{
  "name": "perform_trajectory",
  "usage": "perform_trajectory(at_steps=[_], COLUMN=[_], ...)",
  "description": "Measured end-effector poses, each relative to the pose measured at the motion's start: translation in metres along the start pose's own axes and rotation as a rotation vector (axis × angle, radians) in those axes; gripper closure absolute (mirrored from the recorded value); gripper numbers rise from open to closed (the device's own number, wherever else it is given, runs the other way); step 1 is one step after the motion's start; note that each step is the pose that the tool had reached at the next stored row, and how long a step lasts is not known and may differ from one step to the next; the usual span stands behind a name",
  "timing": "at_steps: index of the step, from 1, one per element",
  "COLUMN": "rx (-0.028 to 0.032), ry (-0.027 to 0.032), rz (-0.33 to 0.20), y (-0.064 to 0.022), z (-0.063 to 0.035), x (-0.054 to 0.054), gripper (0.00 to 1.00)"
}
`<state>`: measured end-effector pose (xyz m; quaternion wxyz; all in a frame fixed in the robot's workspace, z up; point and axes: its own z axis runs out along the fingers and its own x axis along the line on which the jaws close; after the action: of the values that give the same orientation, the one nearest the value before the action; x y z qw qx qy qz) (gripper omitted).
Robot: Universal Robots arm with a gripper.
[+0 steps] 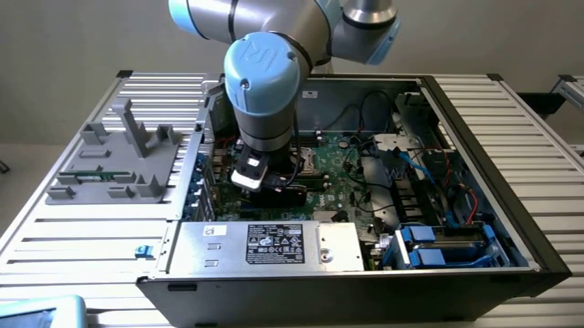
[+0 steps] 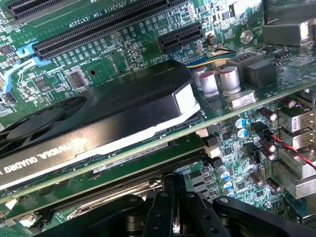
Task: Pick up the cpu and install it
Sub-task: 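Install the second cpu locking lever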
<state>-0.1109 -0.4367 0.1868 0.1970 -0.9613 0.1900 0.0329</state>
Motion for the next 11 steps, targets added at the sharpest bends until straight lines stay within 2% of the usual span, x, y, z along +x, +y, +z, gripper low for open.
perform_trajectory(at_steps=[11], rx=[0.0017], ry=[0.0041], rz=[-0.002], y=[0.0011], z=[0.0012], x=[-0.0027], gripper=[0.89])
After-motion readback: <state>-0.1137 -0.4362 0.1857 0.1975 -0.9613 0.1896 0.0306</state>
